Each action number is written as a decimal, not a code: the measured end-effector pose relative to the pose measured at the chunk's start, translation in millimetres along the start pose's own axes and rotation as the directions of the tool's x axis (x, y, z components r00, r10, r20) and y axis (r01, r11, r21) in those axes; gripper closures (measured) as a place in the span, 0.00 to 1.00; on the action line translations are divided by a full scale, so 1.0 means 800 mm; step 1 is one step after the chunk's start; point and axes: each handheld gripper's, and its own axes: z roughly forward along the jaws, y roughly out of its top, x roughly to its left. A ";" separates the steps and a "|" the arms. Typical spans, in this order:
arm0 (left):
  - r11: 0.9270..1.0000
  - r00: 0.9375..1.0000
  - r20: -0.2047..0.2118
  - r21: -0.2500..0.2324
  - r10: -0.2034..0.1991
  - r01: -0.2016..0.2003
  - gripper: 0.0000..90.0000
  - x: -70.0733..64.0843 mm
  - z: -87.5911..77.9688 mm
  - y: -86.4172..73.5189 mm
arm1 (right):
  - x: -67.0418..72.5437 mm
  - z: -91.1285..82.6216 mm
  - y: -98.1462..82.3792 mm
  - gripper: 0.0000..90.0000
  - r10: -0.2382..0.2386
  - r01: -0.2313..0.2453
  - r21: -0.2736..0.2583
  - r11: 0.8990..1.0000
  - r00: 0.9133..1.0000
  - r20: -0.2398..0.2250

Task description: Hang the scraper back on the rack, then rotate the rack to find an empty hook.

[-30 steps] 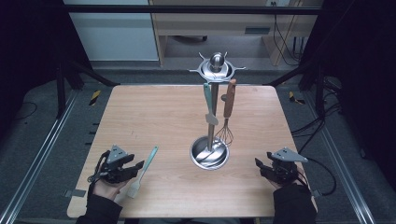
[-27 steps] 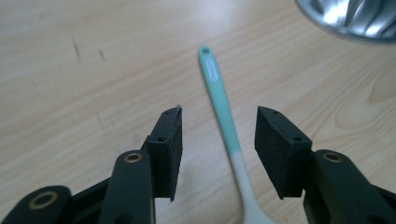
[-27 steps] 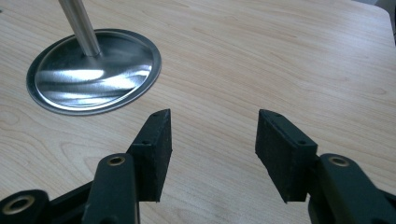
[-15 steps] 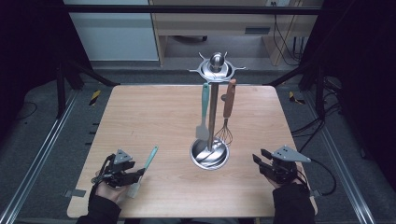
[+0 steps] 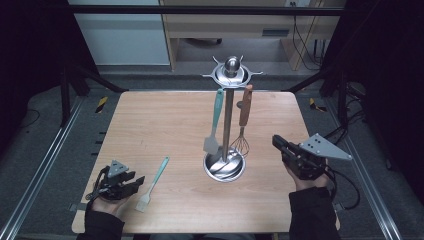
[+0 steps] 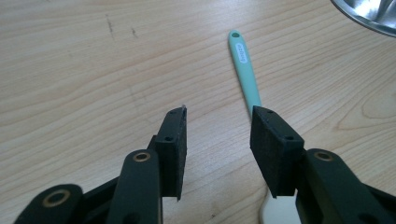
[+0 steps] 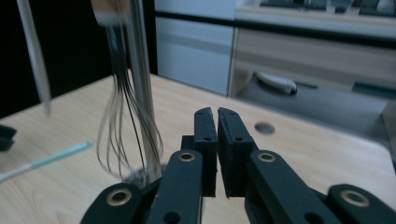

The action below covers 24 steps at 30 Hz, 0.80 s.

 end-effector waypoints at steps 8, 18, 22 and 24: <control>1.000 0.999 0.042 -0.012 0.003 -0.002 0.64 0.002 0.003 -0.002 | 0.016 -0.002 0.067 1.00 -0.020 0.018 -0.116 0.993 1.000 -0.011; 1.000 0.999 0.032 0.025 -0.004 0.003 0.61 0.001 0.002 -0.001 | 0.041 -0.001 0.123 1.00 -0.047 0.041 -0.195 0.980 0.998 -0.029; 0.999 0.999 0.041 0.010 -0.032 0.032 0.54 0.004 -0.002 0.001 | 0.049 0.003 0.139 1.00 -0.056 0.049 -0.205 0.978 0.998 -0.031; 1.000 0.999 0.046 0.002 -0.028 0.028 0.51 0.004 -0.003 0.001 | 0.050 0.005 0.146 1.00 -0.058 0.050 -0.211 0.976 0.998 -0.034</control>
